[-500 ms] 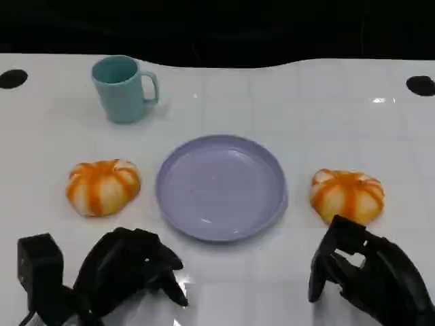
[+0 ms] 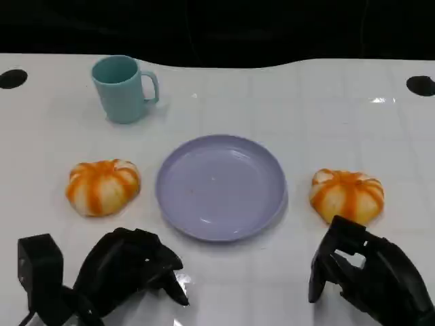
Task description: Grasp the bread from the table and place it into the plate.
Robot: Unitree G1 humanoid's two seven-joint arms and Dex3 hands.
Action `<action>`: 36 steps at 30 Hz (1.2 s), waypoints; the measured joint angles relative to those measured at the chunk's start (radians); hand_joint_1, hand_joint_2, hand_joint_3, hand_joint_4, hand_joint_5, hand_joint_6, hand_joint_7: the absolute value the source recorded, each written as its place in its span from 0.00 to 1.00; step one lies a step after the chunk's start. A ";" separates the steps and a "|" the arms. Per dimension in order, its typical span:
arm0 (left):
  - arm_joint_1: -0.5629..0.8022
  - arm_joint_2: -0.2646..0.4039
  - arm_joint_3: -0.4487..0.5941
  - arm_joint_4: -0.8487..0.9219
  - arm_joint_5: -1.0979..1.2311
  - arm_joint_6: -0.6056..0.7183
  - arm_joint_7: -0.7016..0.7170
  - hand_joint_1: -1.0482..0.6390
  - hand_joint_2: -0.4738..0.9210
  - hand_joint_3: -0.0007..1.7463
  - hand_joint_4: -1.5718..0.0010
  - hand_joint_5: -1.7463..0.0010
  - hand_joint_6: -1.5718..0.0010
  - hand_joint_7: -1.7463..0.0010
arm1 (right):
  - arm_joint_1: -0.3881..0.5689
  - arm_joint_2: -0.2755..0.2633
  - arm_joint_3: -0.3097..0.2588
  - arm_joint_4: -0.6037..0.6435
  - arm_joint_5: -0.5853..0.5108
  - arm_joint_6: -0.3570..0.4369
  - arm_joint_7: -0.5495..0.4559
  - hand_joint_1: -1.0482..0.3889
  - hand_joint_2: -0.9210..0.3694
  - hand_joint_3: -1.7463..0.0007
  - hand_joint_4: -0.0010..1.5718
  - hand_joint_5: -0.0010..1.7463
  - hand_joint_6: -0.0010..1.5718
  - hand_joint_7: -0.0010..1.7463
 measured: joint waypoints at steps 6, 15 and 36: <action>0.000 0.000 0.000 0.002 0.000 0.000 0.000 0.00 0.93 0.00 0.08 0.61 0.00 0.87 | 0.000 0.004 0.000 0.000 0.001 -0.002 0.006 0.32 0.00 0.83 0.42 1.00 0.36 0.91; 0.000 0.000 0.000 0.005 0.001 0.001 0.000 0.00 0.93 0.00 0.08 0.61 0.00 0.87 | 0.000 0.006 -0.004 0.001 0.002 -0.014 0.017 0.33 0.00 0.84 0.39 1.00 0.33 0.89; -0.007 -0.007 -0.001 0.035 0.003 -0.021 0.000 0.00 0.93 0.00 0.09 0.59 0.00 0.87 | -0.128 -0.206 -0.034 -0.045 -0.384 -0.396 -0.095 0.28 0.00 0.90 0.21 0.30 0.26 0.02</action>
